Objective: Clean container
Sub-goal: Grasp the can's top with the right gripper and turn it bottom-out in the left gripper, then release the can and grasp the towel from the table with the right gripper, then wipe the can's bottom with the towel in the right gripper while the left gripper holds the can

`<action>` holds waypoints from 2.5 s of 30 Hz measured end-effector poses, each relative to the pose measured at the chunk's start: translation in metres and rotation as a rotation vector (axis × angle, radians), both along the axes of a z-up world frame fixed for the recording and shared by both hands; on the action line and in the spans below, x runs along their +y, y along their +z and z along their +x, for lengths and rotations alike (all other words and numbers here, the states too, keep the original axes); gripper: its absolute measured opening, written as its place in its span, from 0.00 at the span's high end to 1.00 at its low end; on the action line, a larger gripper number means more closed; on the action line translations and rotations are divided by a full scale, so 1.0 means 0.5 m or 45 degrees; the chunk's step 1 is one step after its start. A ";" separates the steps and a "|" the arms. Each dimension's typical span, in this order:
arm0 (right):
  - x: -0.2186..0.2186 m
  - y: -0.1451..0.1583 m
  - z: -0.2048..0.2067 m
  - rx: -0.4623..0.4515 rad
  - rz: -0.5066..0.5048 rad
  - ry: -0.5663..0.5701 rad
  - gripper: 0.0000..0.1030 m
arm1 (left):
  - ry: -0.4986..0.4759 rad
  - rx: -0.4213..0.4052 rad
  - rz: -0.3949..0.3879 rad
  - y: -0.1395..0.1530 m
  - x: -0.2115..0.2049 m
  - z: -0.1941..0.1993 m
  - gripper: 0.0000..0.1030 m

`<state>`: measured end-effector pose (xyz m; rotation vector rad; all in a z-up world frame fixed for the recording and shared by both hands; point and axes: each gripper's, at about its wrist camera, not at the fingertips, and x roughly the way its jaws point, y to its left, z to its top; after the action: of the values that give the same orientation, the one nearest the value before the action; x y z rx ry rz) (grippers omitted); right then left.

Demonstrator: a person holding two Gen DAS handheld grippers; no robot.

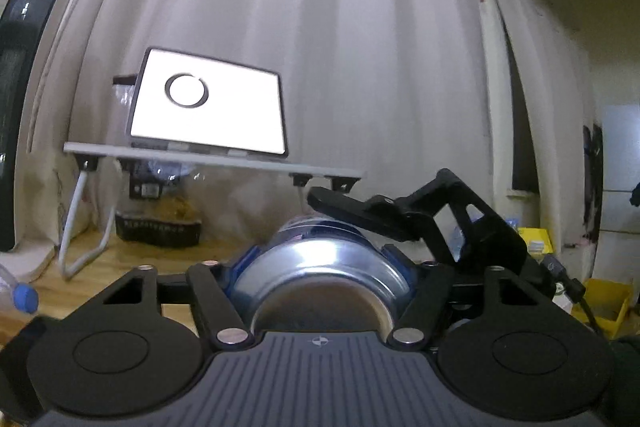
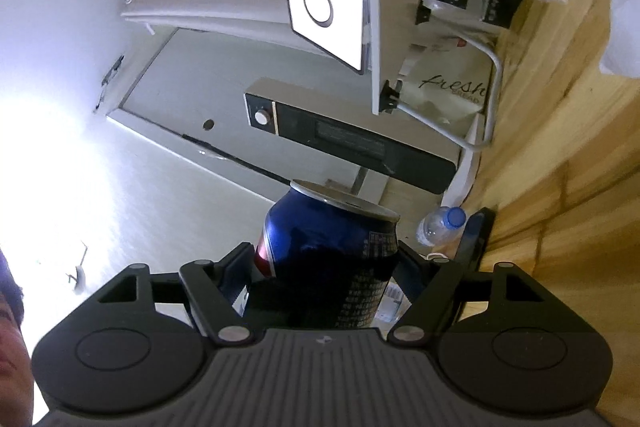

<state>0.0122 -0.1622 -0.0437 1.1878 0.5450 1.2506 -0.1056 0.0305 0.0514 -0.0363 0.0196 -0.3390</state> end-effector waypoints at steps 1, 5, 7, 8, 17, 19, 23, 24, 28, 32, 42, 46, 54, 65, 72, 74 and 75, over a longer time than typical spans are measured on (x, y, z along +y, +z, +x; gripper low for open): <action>-0.003 0.006 0.000 -0.002 -0.042 -0.021 0.23 | 0.052 -0.009 0.051 -0.002 -0.002 0.003 0.35; -0.030 0.060 0.005 -0.144 -0.392 -0.215 0.18 | 0.169 0.123 0.198 -0.018 -0.001 0.042 0.35; -0.031 0.093 0.016 -0.224 -0.820 -0.433 0.18 | 0.199 0.204 0.279 -0.032 -0.006 0.062 0.35; -0.025 0.107 0.022 -0.272 -1.059 -0.544 0.20 | 0.209 0.227 0.305 -0.039 -0.009 0.067 0.35; 0.019 0.086 0.101 -0.543 -1.876 -0.641 0.44 | 0.184 0.239 0.449 -0.054 -0.045 0.073 0.35; 0.011 0.084 0.108 -0.553 -1.806 -0.538 0.75 | 0.157 0.233 0.488 -0.056 -0.056 0.075 0.35; 0.025 0.091 0.095 -0.643 -1.813 -0.489 0.91 | 0.135 0.238 0.524 -0.058 -0.068 0.078 0.35; 0.027 0.094 0.088 -0.663 -1.808 -0.495 0.91 | 0.139 0.240 0.517 -0.057 -0.066 0.079 0.35; 0.018 0.142 0.043 -0.688 -1.647 -0.560 0.91 | 0.159 0.269 0.470 -0.056 -0.053 0.085 0.35; 0.002 0.208 -0.013 -0.664 -1.334 -0.495 0.91 | 0.169 0.283 0.447 -0.055 -0.045 0.087 0.35; 0.050 0.199 -0.049 -0.536 -1.008 -0.211 0.91 | 0.179 0.213 0.495 -0.056 -0.058 0.069 0.35; 0.060 0.194 -0.050 -0.512 -0.981 -0.192 0.90 | 0.187 0.225 0.461 -0.054 -0.048 0.072 0.35; 0.094 0.222 -0.087 -0.642 -0.986 -0.145 0.89 | 0.167 0.184 0.480 -0.055 -0.055 0.062 0.35; 0.057 0.175 -0.066 -0.534 -0.922 -0.257 0.89 | 0.194 0.192 0.471 -0.055 -0.053 0.064 0.35; 0.044 0.183 -0.081 -0.585 -0.935 -0.276 0.88 | 0.168 0.143 0.479 -0.056 -0.057 0.052 0.35; 0.038 0.179 -0.063 -0.578 -0.958 -0.319 0.88 | 0.172 0.144 0.489 -0.056 -0.059 0.053 0.35; 0.036 0.176 -0.056 -0.570 -0.962 -0.329 0.88 | 0.174 0.146 0.493 -0.057 -0.060 0.054 0.35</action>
<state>-0.0158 -0.1443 0.0442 0.3142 0.4463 0.9136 -0.0787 0.0002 0.0230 0.3251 0.1948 -0.1913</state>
